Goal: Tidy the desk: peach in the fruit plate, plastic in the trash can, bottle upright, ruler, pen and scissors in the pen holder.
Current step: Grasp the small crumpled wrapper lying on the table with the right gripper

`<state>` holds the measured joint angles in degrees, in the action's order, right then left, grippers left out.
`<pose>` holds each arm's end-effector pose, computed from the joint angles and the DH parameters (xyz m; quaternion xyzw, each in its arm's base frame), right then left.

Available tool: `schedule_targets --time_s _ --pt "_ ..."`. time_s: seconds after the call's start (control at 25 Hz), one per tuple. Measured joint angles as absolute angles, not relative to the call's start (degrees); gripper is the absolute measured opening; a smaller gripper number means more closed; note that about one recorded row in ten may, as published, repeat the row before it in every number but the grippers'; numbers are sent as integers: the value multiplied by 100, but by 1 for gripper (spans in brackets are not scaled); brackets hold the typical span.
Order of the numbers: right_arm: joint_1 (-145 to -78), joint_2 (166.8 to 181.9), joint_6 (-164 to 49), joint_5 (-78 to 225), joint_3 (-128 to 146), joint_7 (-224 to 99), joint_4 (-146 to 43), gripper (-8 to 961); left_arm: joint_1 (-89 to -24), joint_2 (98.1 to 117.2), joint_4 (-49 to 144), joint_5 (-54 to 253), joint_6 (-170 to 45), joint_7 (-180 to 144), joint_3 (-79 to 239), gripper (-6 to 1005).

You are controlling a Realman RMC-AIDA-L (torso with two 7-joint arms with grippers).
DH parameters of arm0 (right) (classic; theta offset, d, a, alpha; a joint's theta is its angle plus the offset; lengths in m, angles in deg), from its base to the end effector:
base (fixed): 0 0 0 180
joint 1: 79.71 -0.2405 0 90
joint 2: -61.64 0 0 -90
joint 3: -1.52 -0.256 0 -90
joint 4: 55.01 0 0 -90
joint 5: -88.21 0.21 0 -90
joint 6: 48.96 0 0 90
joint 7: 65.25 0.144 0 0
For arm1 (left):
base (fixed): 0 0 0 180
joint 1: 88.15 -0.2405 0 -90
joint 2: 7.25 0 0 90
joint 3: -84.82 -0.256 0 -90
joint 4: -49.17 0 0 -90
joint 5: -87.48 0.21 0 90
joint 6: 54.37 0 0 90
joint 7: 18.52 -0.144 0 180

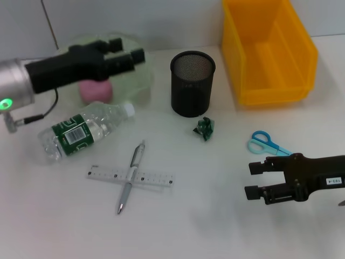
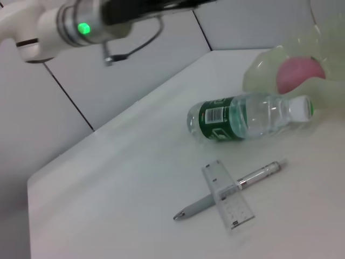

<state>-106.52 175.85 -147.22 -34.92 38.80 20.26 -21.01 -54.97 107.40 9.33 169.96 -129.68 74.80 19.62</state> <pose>0.3031 0.2876 0.0173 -0.9300 0.3056 0.1987 0.0462 -0.1941 0.3826 0.0113 -0.8972 -0.2547 -0.3336 0.1375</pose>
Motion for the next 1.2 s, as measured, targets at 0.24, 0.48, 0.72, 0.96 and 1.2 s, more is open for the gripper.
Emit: schedule_targets --time_s 0.24,0.48,0.72,0.96,1.2 --pt "-10630 17649 -14700 -3484 3625 1970 -1983 813 -5582 10679 913 17652 -14042 7545 1958 796" --pt "-10607 17677 -14744 -3475 3515 1956 -1883 813 -5725 10805 940 18390 -14430 7476 1950 790" --pt "-10659 17700 -14732 -3366 3118 2001 -1834 813 -5921 10902 966 18555 -14388 7317 2000 784" --pt "-10687 17717 -15011 -2958 3006 2311 -1385 812 -5962 10908 970 18560 -14387 7281 2012 785" --pt "-11175 17731 -14371 -3453 3716 4180 -242 813 -5970 10919 979 18563 -14374 7222 2020 784"
